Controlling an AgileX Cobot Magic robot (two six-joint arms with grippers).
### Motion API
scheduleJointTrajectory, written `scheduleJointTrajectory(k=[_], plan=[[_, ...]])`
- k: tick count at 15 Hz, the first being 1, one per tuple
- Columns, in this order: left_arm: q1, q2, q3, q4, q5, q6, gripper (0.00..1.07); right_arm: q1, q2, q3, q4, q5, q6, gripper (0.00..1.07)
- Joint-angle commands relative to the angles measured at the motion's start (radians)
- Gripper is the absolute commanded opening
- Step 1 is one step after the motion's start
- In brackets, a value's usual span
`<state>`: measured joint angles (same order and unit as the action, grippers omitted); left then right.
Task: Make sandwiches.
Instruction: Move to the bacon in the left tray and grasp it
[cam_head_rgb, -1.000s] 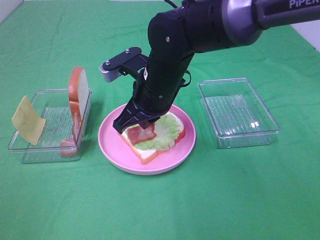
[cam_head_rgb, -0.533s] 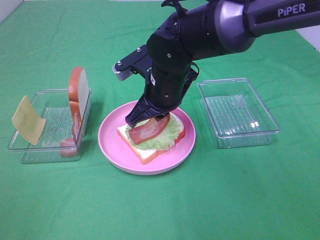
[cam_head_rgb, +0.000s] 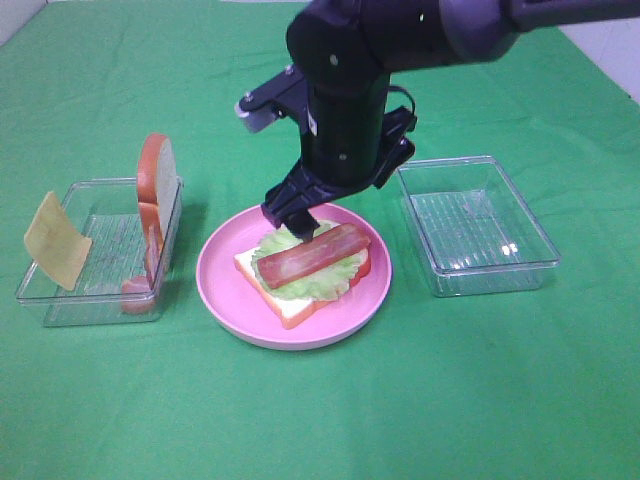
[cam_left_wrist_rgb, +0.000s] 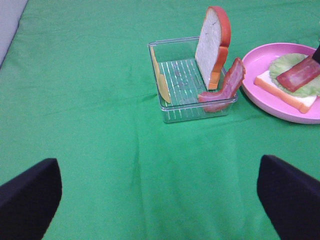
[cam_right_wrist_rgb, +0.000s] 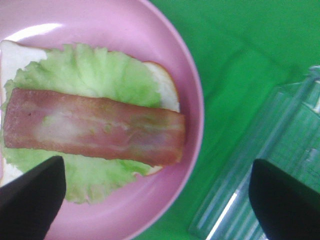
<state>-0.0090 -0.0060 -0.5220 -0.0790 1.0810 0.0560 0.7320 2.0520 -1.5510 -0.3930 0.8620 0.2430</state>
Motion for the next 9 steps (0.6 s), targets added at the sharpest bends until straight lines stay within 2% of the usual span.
scheduleJointTrajectory(k=[1,3,5,9], plan=[[0.002,-0.014,0.002,0.000,-0.003,0.000,1.00,-0.002,-0.055,-0.111,-0.011,0.186,-0.028,0.96],[0.002,-0.014,0.002,0.000,-0.003,0.000,1.00,-0.002,-0.131,-0.175,-0.010,0.314,-0.081,0.96],[0.002,-0.014,0.002,0.000,-0.003,0.000,1.00,-0.015,-0.169,-0.175,0.007,0.348,-0.084,0.96],[0.002,-0.014,0.002,0.000,-0.003,0.000,1.00,-0.142,-0.236,-0.173,0.154,0.470,-0.132,0.96]])
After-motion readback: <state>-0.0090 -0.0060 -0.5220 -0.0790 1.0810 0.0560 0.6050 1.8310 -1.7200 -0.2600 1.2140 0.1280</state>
